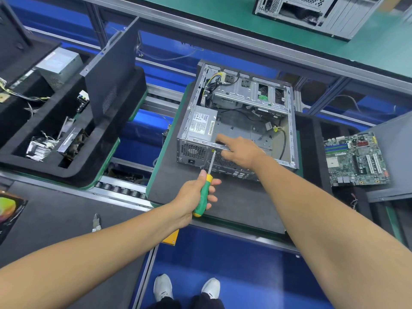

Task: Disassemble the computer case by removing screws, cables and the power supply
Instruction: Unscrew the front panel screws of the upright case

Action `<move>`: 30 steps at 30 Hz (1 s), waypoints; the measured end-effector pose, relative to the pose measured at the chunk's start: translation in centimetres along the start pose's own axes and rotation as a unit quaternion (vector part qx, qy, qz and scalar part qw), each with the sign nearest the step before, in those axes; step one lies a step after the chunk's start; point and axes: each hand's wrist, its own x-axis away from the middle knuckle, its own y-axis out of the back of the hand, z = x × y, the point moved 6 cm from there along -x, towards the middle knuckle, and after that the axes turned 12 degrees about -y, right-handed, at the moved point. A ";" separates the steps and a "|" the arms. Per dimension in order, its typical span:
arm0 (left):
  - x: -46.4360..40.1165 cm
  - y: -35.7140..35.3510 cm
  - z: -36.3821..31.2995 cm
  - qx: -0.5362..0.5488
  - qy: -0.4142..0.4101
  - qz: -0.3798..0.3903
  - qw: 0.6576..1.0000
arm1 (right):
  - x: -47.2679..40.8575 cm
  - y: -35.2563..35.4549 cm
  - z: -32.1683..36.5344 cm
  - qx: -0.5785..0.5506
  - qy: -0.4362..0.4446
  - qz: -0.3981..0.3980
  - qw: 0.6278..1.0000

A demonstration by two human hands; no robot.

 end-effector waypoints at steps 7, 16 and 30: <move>-0.6 0.3 -0.3 -0.011 -0.020 -0.029 0.999 | 0.0 -0.1 0.1 -0.003 0.003 0.007 1.000; -0.6 0.6 -0.1 -0.012 -0.051 -0.014 0.999 | 0.3 0.3 0.2 0.002 -0.002 0.012 1.000; -0.3 0.0 -0.4 -0.018 -0.011 -0.027 0.999 | 0.3 0.2 0.2 0.000 -0.006 0.018 1.000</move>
